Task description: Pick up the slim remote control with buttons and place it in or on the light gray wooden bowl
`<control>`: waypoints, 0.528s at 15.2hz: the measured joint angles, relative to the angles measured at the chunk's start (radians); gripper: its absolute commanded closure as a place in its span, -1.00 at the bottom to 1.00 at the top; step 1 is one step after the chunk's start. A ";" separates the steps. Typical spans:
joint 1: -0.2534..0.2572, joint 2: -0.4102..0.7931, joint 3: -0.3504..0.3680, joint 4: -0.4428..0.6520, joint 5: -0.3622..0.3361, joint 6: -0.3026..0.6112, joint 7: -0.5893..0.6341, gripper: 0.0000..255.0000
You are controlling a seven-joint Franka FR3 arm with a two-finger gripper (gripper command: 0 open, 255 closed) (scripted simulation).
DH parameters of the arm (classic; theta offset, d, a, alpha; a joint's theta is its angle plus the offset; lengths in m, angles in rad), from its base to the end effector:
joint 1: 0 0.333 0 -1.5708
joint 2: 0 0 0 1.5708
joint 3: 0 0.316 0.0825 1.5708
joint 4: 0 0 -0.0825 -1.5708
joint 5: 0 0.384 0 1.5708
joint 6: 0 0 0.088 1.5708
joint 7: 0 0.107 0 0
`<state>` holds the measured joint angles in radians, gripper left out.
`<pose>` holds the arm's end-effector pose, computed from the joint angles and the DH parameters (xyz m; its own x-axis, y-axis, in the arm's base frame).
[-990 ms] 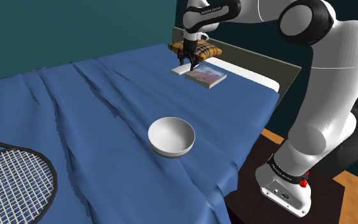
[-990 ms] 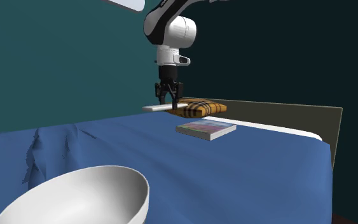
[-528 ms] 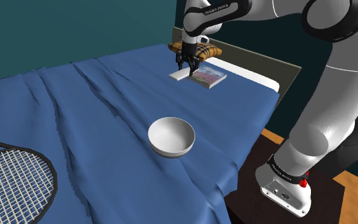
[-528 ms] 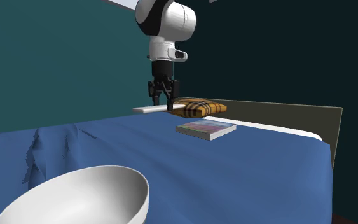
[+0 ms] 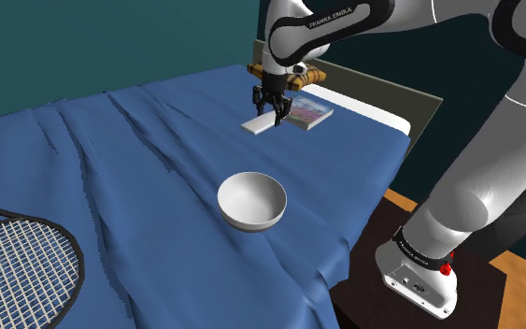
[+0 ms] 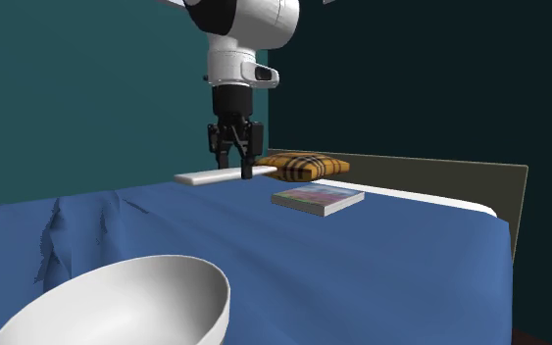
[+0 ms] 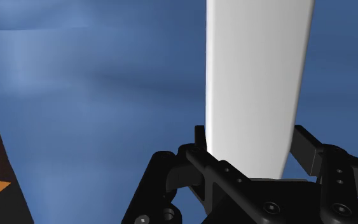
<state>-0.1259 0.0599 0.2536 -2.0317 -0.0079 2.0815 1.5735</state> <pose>0.5578 0.0697 0.4172 0.1281 -0.9917 -0.0081 -0.9917 -0.1282 0.0082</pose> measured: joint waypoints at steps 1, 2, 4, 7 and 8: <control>0.011 -0.021 0.011 -0.026 0.006 0.006 0.019 1.00; 0.021 -0.043 0.020 -0.045 0.012 0.004 0.035 1.00; 0.039 -0.088 0.039 -0.097 0.027 0.013 0.064 1.00; 0.069 -0.135 0.069 -0.153 0.046 0.024 0.113 1.00; 0.081 -0.155 0.081 -0.175 0.055 0.028 0.133 1.00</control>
<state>-0.0452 -0.0951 0.3349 -2.2070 0.0471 2.1100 1.7061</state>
